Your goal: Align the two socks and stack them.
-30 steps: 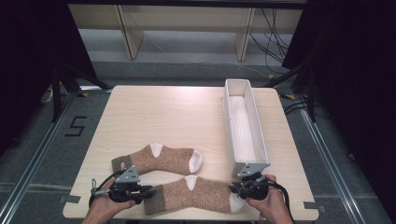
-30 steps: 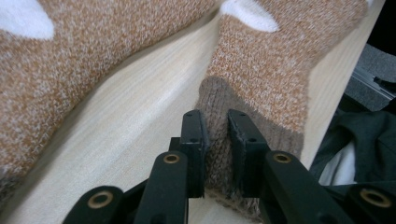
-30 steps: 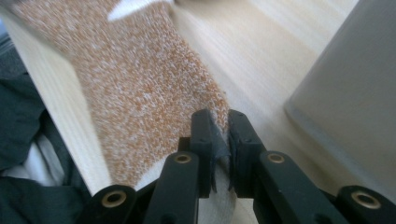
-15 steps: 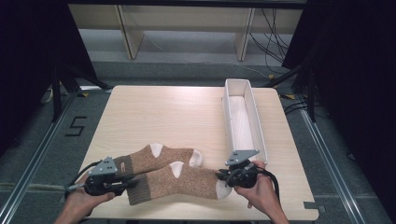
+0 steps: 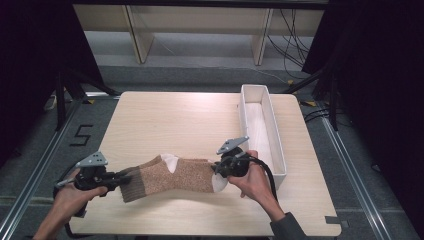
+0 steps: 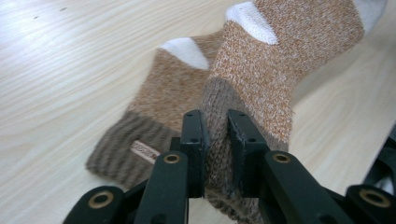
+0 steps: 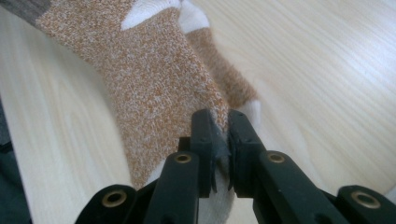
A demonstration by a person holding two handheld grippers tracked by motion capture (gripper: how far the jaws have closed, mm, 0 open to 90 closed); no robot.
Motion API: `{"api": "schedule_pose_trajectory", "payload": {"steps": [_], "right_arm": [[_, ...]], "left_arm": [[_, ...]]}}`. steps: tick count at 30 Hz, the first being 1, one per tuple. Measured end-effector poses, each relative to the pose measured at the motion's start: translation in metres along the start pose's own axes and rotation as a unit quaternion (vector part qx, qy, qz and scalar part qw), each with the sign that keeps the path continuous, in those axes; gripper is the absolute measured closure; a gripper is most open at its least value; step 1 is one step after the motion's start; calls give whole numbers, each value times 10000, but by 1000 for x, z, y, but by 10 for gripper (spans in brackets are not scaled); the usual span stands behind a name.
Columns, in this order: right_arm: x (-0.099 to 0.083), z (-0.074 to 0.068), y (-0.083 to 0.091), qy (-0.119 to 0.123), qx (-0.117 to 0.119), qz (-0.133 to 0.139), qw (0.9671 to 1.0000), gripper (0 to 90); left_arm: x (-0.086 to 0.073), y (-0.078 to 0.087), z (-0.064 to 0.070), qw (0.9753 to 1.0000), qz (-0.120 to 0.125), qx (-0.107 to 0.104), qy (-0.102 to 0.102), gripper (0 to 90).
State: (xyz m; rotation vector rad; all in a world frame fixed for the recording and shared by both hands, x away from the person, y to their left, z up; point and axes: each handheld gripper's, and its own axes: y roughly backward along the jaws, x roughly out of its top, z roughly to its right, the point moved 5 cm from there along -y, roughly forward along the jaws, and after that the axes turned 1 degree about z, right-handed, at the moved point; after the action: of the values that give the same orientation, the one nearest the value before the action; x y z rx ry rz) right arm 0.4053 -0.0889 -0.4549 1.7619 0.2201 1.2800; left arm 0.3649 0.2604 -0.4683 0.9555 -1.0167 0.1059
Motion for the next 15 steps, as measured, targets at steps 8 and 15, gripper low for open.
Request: {"api": "schedule_pose_trajectory", "payload": {"steps": [8, 15], "right_arm": [[21, 5, -20, -140, -60, -146, 9998, 827], [22, 14, -39, -114, -134, -305, 9994, 826]], "left_arm": [[7, -1, -31, 9997, -188, 125, 77, 767], [0, -18, -44, 9988, -309, 93, 362, 765]]}}
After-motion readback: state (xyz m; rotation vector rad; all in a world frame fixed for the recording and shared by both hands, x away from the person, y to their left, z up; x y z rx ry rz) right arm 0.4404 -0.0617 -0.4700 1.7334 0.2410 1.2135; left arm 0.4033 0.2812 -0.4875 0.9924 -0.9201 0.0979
